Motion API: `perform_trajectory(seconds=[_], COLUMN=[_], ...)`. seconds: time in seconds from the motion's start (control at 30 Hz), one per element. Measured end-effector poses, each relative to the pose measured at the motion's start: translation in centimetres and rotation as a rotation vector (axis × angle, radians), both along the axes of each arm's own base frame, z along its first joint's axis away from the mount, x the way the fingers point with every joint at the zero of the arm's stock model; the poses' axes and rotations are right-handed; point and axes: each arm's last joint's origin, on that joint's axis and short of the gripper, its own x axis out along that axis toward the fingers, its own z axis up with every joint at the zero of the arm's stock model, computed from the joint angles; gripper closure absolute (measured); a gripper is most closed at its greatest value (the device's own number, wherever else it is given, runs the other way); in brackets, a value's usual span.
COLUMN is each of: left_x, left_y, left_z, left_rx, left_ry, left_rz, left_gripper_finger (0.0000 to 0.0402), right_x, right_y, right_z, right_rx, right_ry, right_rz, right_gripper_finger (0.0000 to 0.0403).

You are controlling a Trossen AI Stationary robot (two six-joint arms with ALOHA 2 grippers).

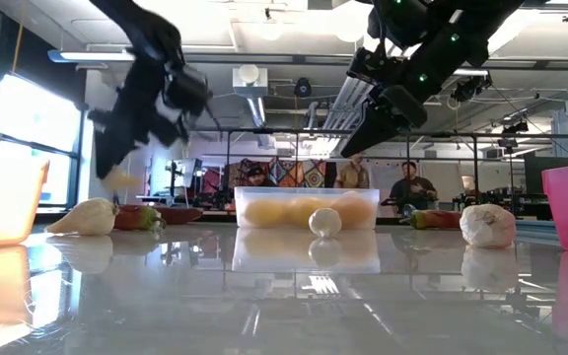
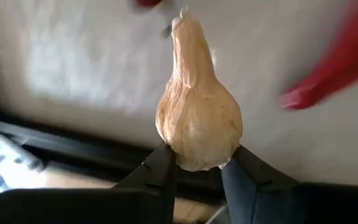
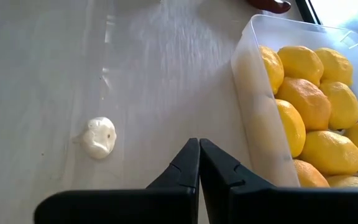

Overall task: Sort produce into baskets
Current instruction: Put the top left garlic into the pink bin

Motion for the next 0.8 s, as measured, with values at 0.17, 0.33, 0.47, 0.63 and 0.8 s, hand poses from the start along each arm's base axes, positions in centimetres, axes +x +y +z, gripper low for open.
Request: perform_trajectory(seconds=[0.17, 0.33, 0.47, 0.63, 0.8], left_x=[0.7, 2.7, 4.9, 7.5, 8.6], left_y=[-2.5, -4.5, -5.7, -7.3, -8.9], left_z=[3.1, 5.4, 6.6, 6.1, 3.9], left_rx=[-0.023, -0.031, -0.057, -0.076, -0.087], left_ry=[-0.302, -0.645, -0.893, -1.167, -1.37], left_rz=[-0.015, -0.121, -0.239, -0.409, -0.531], left_gripper_finger=[0.032, 0.0321, 0.0321, 0.0321, 0.0321], right_x=[-0.1, -0.5, -0.9, -1.0, -1.5], right_y=[0.4, 1.8, 3.3, 4.4, 4.0], right_z=[0.1, 1.2, 2.3, 2.1, 1.4], right_rx=[-0.02, -0.044, -0.037, -0.044, -0.054], right_ry=[0.006, -0.032, -0.077, -0.132, -0.219], right_rz=[-0.006, 0.01, 0.058, 0.103, 0.093], right_gripper_finger=[0.0403, 0.0403, 0.0403, 0.0403, 0.0403])
